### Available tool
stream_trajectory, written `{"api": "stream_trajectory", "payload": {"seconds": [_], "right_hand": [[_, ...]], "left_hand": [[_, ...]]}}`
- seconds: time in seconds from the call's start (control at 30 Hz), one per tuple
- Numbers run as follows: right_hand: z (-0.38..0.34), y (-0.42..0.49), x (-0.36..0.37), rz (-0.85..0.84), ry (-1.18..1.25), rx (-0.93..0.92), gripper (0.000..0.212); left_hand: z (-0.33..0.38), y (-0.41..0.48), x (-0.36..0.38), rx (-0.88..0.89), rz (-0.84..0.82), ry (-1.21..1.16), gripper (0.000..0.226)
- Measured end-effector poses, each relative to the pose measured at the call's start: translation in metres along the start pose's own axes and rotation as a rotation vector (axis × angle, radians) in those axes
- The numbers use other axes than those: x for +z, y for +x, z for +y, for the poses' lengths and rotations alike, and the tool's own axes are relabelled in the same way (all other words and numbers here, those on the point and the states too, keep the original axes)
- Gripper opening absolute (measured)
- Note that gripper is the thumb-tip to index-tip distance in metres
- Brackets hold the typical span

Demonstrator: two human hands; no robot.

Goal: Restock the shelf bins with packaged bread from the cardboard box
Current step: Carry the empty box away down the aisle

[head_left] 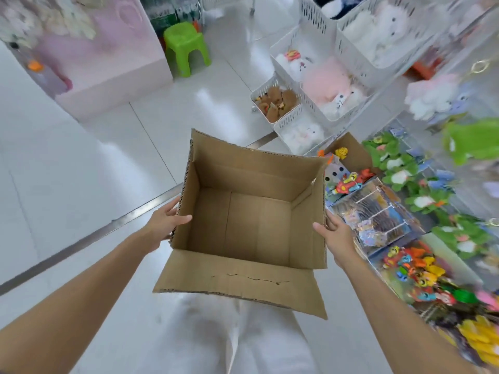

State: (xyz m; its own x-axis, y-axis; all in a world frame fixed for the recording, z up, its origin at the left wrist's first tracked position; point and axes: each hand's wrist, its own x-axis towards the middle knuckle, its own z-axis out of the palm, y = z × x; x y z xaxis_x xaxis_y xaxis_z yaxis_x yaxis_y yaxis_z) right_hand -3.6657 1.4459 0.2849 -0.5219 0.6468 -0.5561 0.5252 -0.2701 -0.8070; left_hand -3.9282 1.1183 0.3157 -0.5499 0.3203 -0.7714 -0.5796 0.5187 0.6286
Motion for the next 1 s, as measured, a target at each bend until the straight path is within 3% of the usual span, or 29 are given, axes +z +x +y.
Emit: {"api": "stream_trajectory", "payload": {"seconds": [0.23,0.47,0.7,1.0], "right_hand": [[-0.012,0.089,-0.011,0.135,0.122,0.107,0.063],[-0.013,0.128,-0.016,0.275,0.221,0.228,0.067],[0.025,0.122,0.018,0.47,0.391,0.353,0.059],[0.104,0.109,0.069,0.599,0.488,0.412,0.052]], "left_hand": [[0.106,0.124,0.034,-0.025,-0.106,0.18,0.068],[0.167,0.206,0.07,-0.068,-0.23,0.288,0.067],[0.18,0.283,0.071,-0.117,-0.343,0.503,0.072],[0.135,0.346,0.091,-0.117,-0.44,0.67,0.057]]}}
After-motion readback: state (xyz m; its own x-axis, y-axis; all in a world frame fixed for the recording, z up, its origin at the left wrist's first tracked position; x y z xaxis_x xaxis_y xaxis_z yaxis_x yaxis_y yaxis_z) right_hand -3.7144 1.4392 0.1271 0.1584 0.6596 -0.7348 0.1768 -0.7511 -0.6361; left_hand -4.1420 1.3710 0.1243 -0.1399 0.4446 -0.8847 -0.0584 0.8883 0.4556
